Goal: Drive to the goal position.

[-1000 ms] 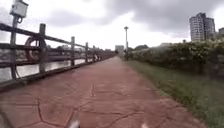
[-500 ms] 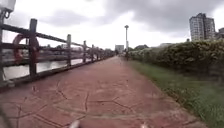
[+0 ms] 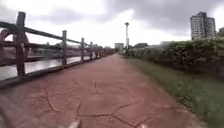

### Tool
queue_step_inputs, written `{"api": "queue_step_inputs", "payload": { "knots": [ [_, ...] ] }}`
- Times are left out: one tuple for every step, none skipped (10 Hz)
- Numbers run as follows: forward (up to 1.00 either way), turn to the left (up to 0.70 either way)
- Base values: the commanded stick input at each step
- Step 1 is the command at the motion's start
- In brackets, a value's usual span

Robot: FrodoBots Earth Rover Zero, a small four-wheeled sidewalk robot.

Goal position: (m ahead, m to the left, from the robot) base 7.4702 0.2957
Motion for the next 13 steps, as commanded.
{"api": "queue_step_inputs", "payload": {
  "knots": [
    [0.7,0.0],
    [0.7,0.0],
    [0.7,0.0],
    [0.7,0.0],
    [0.7,0.0],
    [0.7,0.0],
    [0.7,0.0],
    [0.7,0.0],
    [0.7,0.0],
    [0.7,0.0],
    [0.7,0.0],
    [0.7,0.0],
    [0.7,0.0]
  ]
}}
